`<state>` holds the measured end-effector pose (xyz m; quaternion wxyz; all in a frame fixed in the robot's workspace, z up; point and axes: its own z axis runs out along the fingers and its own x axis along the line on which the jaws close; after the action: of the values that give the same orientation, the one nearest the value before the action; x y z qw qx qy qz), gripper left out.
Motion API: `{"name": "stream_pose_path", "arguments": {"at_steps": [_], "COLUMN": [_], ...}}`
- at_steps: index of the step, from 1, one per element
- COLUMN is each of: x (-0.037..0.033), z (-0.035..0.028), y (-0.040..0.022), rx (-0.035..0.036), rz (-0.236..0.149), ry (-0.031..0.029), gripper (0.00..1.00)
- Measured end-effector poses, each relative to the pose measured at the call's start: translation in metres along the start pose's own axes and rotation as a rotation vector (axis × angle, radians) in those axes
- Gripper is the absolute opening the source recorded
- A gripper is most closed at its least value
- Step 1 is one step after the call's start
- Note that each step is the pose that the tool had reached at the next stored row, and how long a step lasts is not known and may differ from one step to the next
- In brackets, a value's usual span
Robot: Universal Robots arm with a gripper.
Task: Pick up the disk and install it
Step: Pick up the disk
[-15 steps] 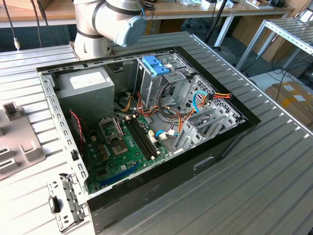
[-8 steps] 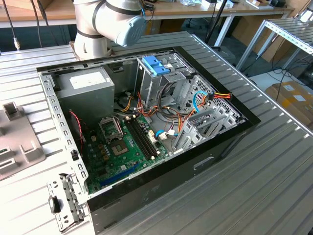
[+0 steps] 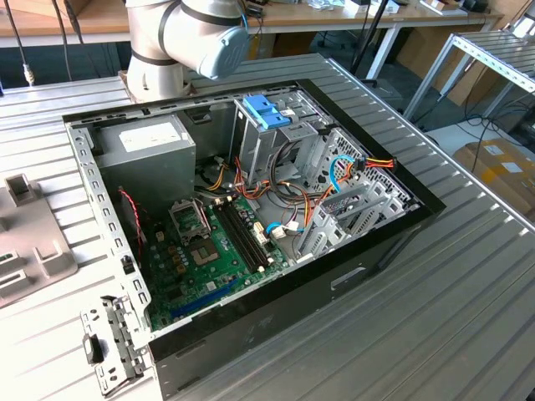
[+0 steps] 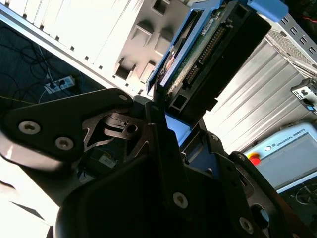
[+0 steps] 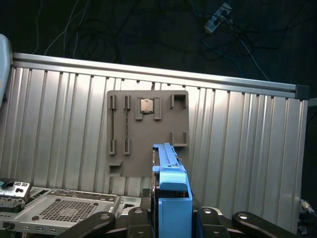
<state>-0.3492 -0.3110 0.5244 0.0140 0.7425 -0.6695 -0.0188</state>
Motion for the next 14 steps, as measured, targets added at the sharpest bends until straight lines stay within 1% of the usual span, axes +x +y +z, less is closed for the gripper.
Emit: {"name": "stream_pose_path", "arguments": {"at_steps": [14], "x": [0.0071], "z": [0.0005], "y": [-0.0022], "rx": [0.0], "rz": [0.0], "ry": [0.0], "gripper": [0.37]}}
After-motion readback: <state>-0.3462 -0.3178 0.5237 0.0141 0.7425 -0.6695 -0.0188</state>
